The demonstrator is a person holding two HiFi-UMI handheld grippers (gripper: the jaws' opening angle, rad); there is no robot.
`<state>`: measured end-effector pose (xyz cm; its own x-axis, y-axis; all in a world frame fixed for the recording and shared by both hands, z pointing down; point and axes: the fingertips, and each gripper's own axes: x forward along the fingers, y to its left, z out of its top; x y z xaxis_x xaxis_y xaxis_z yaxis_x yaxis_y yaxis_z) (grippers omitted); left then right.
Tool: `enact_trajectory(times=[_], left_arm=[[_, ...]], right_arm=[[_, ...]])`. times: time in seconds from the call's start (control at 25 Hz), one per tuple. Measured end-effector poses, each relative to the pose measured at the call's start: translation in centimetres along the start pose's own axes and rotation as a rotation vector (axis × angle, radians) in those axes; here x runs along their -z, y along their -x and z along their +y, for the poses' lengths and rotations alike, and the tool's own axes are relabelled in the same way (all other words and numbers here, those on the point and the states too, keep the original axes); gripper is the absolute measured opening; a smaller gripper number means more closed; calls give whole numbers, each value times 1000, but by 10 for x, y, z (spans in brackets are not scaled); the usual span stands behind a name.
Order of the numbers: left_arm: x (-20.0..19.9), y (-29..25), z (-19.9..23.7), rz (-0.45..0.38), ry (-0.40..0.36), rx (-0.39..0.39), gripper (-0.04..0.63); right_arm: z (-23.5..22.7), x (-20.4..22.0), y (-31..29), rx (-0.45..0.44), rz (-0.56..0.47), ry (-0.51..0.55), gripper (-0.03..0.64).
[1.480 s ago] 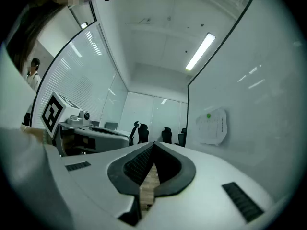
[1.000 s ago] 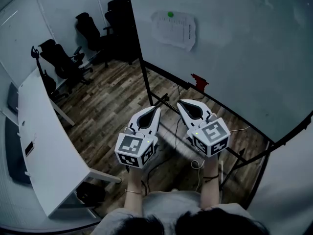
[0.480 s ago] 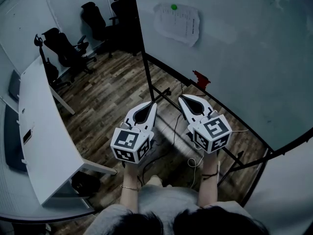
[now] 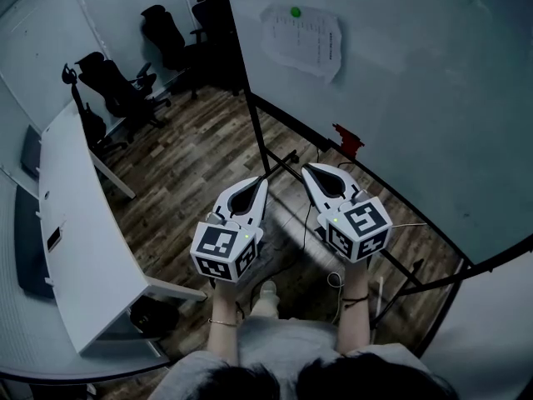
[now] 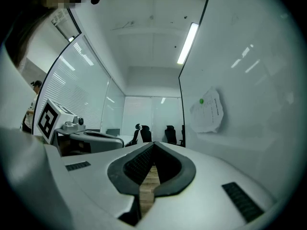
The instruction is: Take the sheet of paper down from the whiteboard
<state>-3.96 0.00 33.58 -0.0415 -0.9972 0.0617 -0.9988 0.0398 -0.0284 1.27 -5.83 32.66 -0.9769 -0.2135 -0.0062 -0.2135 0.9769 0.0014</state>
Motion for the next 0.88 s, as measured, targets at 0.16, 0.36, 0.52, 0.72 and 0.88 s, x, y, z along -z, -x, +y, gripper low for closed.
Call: enact_trajectory(times=[0.16,0.36,0.52,0.72,0.88], left_arm=[[-2,-13,10,-9,10,4,5],[0,-36,31,-12,16,21,5],[-1,-57,52,-12,26,42,5],[-5,-88,77,-13,31,79,5],[0,-109,91,1,29,111,5]], right_arm=[[-12,-2,-10,14,-4,0,0],[-33,-3,-31,50,-9,-3,0],[-49,-3,-51,89,-5,-12,0],[-72,-6,-76,142,-7,-26,1],[-89,-4,-90,183,-3,-37,2]])
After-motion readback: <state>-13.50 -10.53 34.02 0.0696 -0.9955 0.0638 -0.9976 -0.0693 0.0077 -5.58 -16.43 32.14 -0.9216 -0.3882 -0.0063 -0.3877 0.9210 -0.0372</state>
